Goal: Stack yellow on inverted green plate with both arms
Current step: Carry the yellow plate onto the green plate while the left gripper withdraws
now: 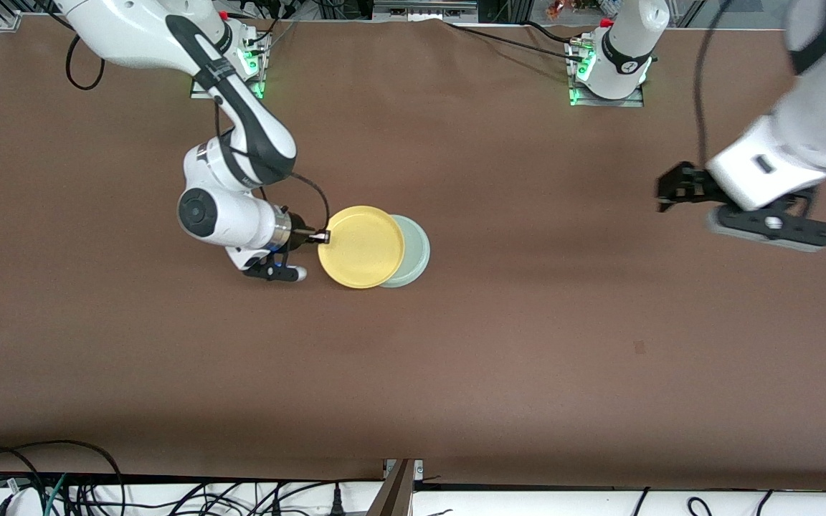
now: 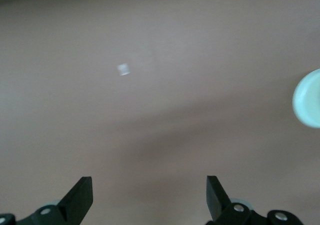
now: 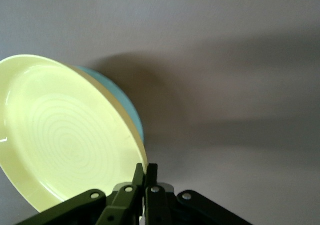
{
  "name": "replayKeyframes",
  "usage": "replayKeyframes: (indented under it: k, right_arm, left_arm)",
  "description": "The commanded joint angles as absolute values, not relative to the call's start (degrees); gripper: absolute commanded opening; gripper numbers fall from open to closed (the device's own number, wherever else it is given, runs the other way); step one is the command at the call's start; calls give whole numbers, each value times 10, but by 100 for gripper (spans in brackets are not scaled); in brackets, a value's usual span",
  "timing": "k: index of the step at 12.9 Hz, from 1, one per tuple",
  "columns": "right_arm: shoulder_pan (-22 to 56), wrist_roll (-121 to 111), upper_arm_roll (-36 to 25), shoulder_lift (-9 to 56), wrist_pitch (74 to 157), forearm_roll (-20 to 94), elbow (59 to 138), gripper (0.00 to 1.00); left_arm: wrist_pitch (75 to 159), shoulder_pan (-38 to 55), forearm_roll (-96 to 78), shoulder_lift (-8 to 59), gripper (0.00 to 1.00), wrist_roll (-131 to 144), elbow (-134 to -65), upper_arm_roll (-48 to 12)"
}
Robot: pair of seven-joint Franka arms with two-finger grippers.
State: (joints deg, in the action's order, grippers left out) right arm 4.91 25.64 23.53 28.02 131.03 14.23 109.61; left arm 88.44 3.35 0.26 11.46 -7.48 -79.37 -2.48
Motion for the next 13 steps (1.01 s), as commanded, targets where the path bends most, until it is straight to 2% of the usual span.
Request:
replayKeyframes:
  k: [1, 3, 5, 7, 11, 13]
  right_arm:
    - [41, 277, 266, 256, 1329, 151, 1133, 0]
    - [41, 277, 274, 245, 1339, 151, 1154, 0]
    - [41, 277, 276, 238, 1373, 151, 1185, 0]
    - [43, 277, 278, 240, 1405, 151, 1201, 0]
    - [49, 277, 278, 249, 1438, 151, 1206, 0]
    - [55, 276, 278, 262, 1467, 151, 1205, 0]
  left_arm:
    - [983, -21, 11, 44, 100, -118, -925, -47]
    - [1044, -28, 11, 5, 100, -112, -983, -36]
    - [1060, -29, 11, -16, 100, -111, -1005, -20]
    - [1071, -29, 11, -52, 100, -111, -1058, -18]
    - [1066, 6, -11, -50, 100, -92, -1056, 36]
    - [1066, 6, -12, -41, 100, -85, -1049, 34]
